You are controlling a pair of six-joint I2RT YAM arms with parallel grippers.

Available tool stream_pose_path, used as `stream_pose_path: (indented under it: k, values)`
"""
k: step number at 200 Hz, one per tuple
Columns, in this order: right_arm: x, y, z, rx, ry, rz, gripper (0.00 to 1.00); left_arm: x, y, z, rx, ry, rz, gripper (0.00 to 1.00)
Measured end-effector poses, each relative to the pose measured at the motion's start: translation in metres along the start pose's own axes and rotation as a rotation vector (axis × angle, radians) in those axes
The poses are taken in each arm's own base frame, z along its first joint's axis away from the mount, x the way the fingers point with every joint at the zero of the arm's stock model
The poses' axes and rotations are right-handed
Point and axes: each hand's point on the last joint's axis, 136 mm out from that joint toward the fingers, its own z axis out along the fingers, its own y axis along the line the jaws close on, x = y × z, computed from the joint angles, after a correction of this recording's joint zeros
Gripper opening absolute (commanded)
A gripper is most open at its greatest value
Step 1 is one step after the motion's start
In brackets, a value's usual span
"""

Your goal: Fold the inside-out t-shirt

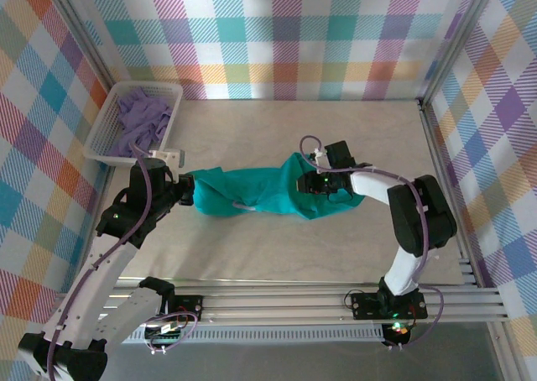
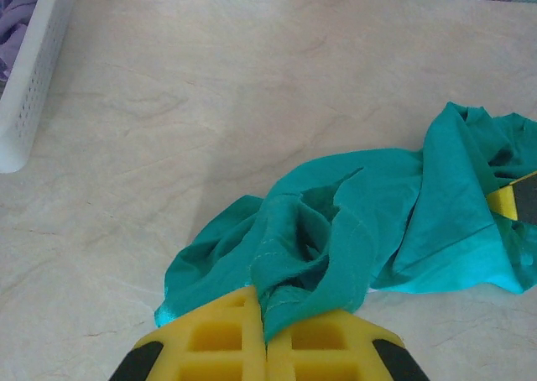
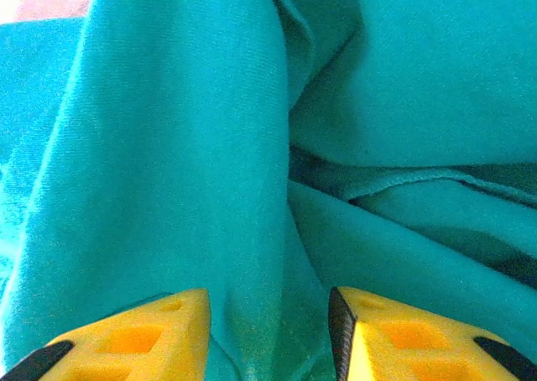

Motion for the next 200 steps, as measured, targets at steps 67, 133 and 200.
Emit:
stream_pose_path:
  k: [67,133,200]
  values:
    - [0.006,-0.001,-0.003,0.005,0.007,-0.002,0.06,0.0,0.0,0.0,0.001,0.0,0.0,0.0]
    - [-0.029,0.033,-0.118,0.131,-0.231,-0.173,0.02,-0.004,0.006,-0.002,-0.016,0.002,-0.02,0.0]
    - [-0.013,0.043,-0.159,0.274,-0.247,-0.252,0.03,-0.055,0.039,-0.033,-0.144,-0.137,-0.083,0.0]
